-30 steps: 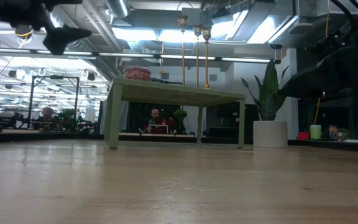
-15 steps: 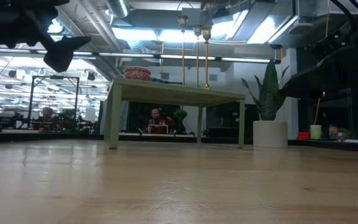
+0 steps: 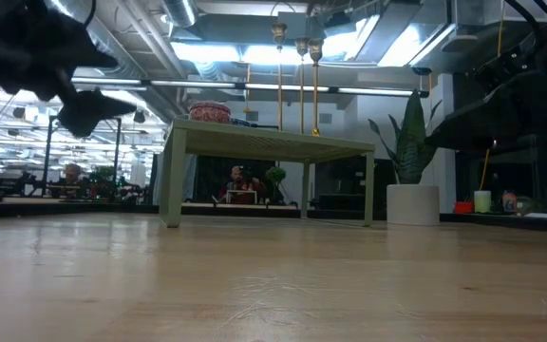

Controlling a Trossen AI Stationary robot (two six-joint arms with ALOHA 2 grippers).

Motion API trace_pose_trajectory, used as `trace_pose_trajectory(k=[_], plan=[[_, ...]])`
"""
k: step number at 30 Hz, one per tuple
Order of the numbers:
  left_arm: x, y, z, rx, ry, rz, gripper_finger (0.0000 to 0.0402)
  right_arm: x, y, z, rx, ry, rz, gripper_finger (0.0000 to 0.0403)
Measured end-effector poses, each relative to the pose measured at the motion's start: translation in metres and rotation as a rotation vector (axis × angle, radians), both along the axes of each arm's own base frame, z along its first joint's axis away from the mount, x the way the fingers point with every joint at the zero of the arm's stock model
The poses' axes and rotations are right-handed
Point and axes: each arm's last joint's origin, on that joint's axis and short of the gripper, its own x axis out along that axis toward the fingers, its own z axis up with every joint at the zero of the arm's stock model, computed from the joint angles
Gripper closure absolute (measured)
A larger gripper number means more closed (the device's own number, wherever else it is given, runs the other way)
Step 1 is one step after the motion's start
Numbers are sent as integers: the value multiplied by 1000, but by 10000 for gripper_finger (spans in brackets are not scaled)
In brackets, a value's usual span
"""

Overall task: Pick & Place candle stick holders
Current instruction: Return to Home Position

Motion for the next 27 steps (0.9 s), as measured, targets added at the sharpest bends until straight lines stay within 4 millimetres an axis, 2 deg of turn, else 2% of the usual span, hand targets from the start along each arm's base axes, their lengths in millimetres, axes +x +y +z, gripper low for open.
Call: trace_pose_trajectory(k=[4,12,19,27], plan=[[-1,-1,-6,11,60,-14,48,0,0,0,0,0,0,18],[-1,-2,-7,141,82,-65,48,0,0,0,0,0,0,18],[-6,-3,-23,142,250,-130,49,0,0,0,0,0,0,18],[-5,-3,-21,168,224,-136,49,0,0,0,0,0,0,18]])
